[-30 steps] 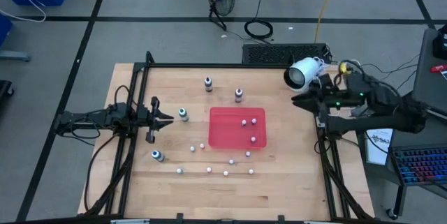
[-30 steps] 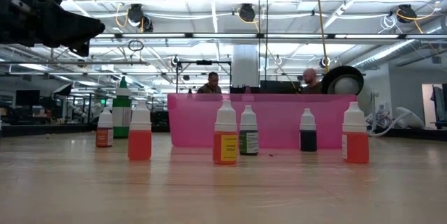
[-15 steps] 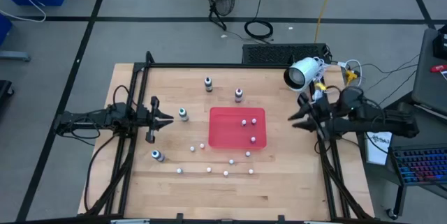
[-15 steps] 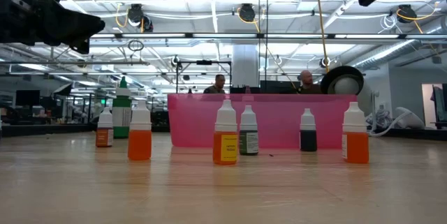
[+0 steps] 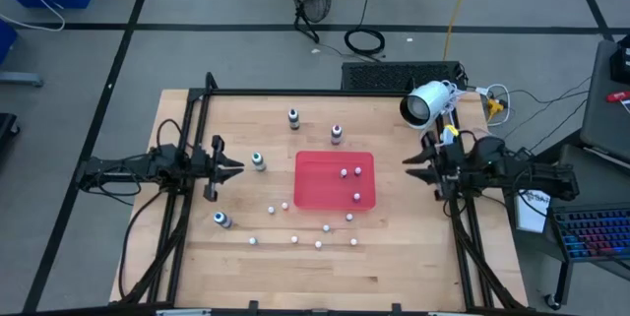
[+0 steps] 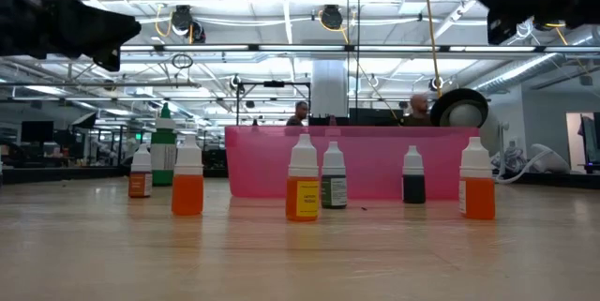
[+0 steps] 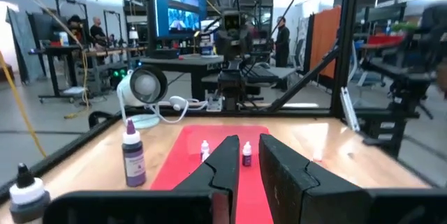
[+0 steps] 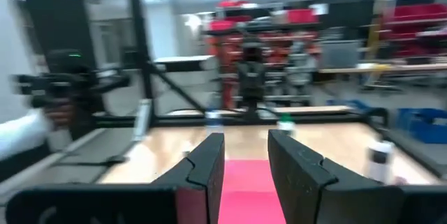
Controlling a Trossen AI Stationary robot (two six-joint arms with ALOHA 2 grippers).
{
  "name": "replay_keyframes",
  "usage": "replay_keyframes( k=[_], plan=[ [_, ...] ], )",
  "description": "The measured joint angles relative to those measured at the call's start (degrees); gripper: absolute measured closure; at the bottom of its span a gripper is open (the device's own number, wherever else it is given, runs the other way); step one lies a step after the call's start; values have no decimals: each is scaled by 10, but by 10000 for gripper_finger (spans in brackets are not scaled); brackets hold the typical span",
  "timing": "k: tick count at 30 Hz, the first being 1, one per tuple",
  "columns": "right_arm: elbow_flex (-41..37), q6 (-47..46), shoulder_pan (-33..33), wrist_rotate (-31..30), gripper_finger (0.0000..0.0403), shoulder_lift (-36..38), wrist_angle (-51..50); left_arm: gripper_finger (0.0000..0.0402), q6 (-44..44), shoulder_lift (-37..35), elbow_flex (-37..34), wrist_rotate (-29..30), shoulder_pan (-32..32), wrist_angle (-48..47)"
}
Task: Pick & Place food coloring
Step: Put the big green food coloring bottle into the red bin
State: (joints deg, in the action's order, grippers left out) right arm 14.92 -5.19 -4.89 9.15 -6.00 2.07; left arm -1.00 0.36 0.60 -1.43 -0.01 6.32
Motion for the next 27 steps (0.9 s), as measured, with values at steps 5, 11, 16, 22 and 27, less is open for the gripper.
replay_keyframes(
  k=[5,11,16,22,27],
  plan=[
    [-44,9,0,-69,303,11,36,341,-21,0,0,0,0,4],
    [-102,53,0,-83,303,11,97,341,5,0,0,0,0,5],
    [-138,68,0,-110,303,11,146,341,4,0,0,0,0,12],
    [-138,69,0,-122,303,7,94,341,9,0,0,9,0,15],
    [-139,70,0,-122,303,7,95,341,-48,0,0,50,0,13]
  ],
)
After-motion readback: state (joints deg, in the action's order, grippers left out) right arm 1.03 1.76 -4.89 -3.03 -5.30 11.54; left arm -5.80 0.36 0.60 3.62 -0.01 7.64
